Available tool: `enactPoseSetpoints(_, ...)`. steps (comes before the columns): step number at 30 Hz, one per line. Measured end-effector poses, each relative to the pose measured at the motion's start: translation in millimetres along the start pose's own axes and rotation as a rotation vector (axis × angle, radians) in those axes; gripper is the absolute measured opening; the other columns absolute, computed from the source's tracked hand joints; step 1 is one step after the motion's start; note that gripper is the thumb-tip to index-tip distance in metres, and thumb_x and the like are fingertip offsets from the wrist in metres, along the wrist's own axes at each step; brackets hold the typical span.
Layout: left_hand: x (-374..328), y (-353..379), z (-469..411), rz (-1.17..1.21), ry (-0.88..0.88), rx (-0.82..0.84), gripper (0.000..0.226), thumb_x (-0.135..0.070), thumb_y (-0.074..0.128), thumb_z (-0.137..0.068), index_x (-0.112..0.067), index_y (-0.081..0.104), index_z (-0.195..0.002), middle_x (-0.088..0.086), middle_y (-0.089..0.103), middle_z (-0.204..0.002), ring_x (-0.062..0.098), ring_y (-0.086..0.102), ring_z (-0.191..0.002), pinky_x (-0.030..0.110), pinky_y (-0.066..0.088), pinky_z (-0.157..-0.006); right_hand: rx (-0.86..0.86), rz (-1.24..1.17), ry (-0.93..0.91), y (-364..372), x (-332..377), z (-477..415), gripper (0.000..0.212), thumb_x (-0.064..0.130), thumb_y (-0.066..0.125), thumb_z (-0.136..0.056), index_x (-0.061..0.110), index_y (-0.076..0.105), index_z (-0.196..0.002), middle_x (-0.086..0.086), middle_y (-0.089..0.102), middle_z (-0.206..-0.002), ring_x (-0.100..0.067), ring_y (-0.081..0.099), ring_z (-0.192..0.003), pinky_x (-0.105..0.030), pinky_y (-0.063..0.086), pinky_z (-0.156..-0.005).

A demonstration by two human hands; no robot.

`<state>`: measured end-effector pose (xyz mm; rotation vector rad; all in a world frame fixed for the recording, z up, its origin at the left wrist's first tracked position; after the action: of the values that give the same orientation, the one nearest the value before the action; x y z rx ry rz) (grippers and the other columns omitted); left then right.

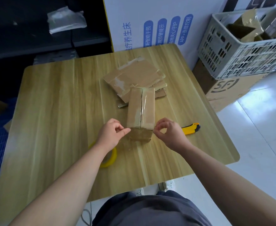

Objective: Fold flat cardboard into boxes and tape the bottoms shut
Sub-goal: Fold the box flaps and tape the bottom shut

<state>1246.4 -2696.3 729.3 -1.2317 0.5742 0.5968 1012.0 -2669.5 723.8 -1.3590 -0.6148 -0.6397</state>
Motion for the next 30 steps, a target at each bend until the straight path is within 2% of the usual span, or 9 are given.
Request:
enactPoseSetpoints(2,-1.0,-4.0,-2.8,-0.050,0.062,-0.059,0.031,-0.039,0.075,-0.079,-0.014,0.061,-0.090,-0.005,0.054,-0.107,0.015,0.056,-0.093,0.025,0.044,-0.075,-0.066,0.016,-0.045,-0.2,-2.1,1.3,0.010,0.020,0.074,-0.083,0.014,0.070,-0.075,0.010,0.060,-0.093,-0.005,0.058,-0.079,-0.024,0.048,-0.074)
enactPoseSetpoints(4,-3.3,-5.9,-6.8,-0.095,0.194,-0.017,0.045,-0.037,0.072,-0.082,-0.023,0.055,-0.121,-0.007,0.049,-0.128,0.012,0.052,-0.111,0.027,0.045,-0.089,-0.141,-0.011,-0.096,-2.9,-4.0,1.0,0.008,0.017,0.077,-0.080,0.014,0.070,-0.083,0.007,0.061,-0.099,-0.005,0.060,-0.082,-0.028,0.051,-0.077)
enactPoseSetpoints(7,-2.1,-3.8,-14.1,-0.234,0.368,0.076,0.057,-0.035,0.064,-0.089,-0.030,0.045,-0.143,-0.009,0.035,-0.150,0.014,0.039,-0.132,0.035,0.034,-0.109,-0.087,0.039,-0.191,-7.3,-9.2,-1.8,0.035,0.021,0.073,-0.084,0.019,0.066,-0.118,0.008,0.057,-0.130,-0.006,0.064,-0.097,-0.029,0.055,-0.085)
enactPoseSetpoints(10,2.2,-3.3,-18.0,-0.359,0.469,0.034,0.054,-0.034,0.063,-0.089,-0.024,0.048,-0.140,-0.003,0.042,-0.148,0.021,0.038,-0.135,0.041,0.034,-0.112,-0.065,0.147,-0.316,-7.6,-15.4,-2.7,0.033,0.025,0.068,-0.089,0.021,0.067,-0.122,0.008,0.052,-0.141,-0.013,0.064,-0.111,-0.035,0.056,-0.089)
enactPoseSetpoints(15,5.0,-4.5,-20.9,-0.510,0.608,-0.003,0.054,-0.034,0.064,-0.086,-0.016,0.053,-0.137,0.001,0.050,-0.141,0.025,0.041,-0.133,0.043,0.041,-0.107,-0.131,0.206,-0.388,-2.2,-20.0,-4.8,0.030,0.022,0.073,-0.085,0.019,0.071,-0.114,0.003,0.059,-0.134,-0.016,0.065,-0.109,-0.038,0.057,-0.084)
enactPoseSetpoints(18,4.4,-7.6,-22.3,-0.504,0.611,0.006,0.060,-0.029,0.074,-0.080,-0.019,0.054,-0.136,-0.002,0.051,-0.139,0.023,0.043,-0.131,0.045,0.042,-0.106,-0.101,0.169,-0.376,-4.3,-18.6,-6.6,0.032,0.022,0.077,-0.080,0.018,0.071,-0.112,0.002,0.060,-0.132,-0.016,0.066,-0.107,-0.038,0.059,-0.081)
enactPoseSetpoints(23,-10.9,-1.6,-19.5,-0.371,0.507,-0.066,0.066,-0.060,0.066,-0.073,-0.019,0.065,-0.124,-0.006,0.059,-0.127,0.017,0.050,-0.120,0.037,0.044,-0.101,-0.121,0.149,-0.335,-5.5,-10.8,-13.8,0.038,0.039,0.082,-0.070,0.014,0.069,-0.096,0.000,0.059,-0.123,-0.018,0.063,-0.102,-0.032,0.053,-0.081)
enactPoseSetpoints(26,-12.6,10.1,-19.0,-0.326,0.468,-0.170,0.060,-0.051,0.078,-0.069,-0.013,0.070,-0.115,-0.001,0.065,-0.118,0.020,0.059,-0.110,0.038,0.049,-0.092,-0.205,0.154,-0.339,2.9,-8.5,-17.1,0.036,0.034,0.085,-0.068,0.010,0.065,-0.086,-0.004,0.060,-0.116,-0.024,0.065,-0.091,-0.028,0.051,-0.075)
enactPoseSetpoints(30,-11.5,13.2,-20.3,-0.366,0.498,-0.198,0.059,-0.049,0.076,-0.067,-0.012,0.071,-0.112,0.001,0.067,-0.114,0.022,0.062,-0.104,0.039,0.050,-0.088,-0.205,0.191,-0.369,9.7,-10.6,-17.7,0.037,0.025,0.086,-0.067,0.009,0.060,-0.087,-0.008,0.057,-0.116,-0.028,0.064,-0.089,-0.038,0.056,-0.071)
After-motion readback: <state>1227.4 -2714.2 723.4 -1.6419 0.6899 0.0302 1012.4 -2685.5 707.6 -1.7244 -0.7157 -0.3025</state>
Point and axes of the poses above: each hand's wrist, its own z-axis away from the middle knuckle, its own y-axis out of the palm, x = y × z, the point moved 1 cm from there along -z, towards the middle knuckle
